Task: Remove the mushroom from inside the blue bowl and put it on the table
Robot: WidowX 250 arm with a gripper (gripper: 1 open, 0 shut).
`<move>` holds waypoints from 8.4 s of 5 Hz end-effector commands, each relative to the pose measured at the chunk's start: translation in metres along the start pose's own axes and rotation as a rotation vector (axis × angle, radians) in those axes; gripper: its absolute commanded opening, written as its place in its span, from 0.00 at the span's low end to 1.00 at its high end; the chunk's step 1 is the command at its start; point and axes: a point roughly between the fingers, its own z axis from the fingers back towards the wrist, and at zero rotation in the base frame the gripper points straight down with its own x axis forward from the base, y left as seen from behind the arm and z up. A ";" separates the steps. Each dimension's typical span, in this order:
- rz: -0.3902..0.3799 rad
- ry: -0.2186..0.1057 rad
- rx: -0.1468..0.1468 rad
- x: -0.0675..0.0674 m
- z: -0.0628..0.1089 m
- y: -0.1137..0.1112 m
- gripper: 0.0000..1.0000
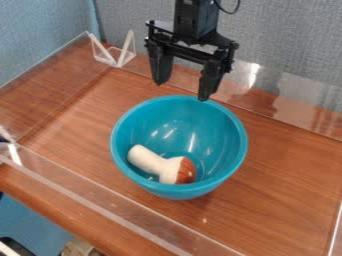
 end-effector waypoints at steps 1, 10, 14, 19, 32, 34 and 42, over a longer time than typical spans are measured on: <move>-0.093 0.041 0.013 -0.009 -0.017 -0.003 1.00; -0.195 0.134 0.042 -0.026 -0.069 0.004 0.00; -0.177 0.143 0.048 -0.027 -0.072 0.009 0.00; -0.154 0.162 0.065 -0.026 -0.079 0.013 0.00; -0.439 0.088 0.113 -0.021 -0.062 -0.085 0.00; -0.442 0.085 0.116 -0.023 -0.058 -0.074 0.00; -0.453 -0.001 0.121 -0.024 -0.022 -0.034 0.00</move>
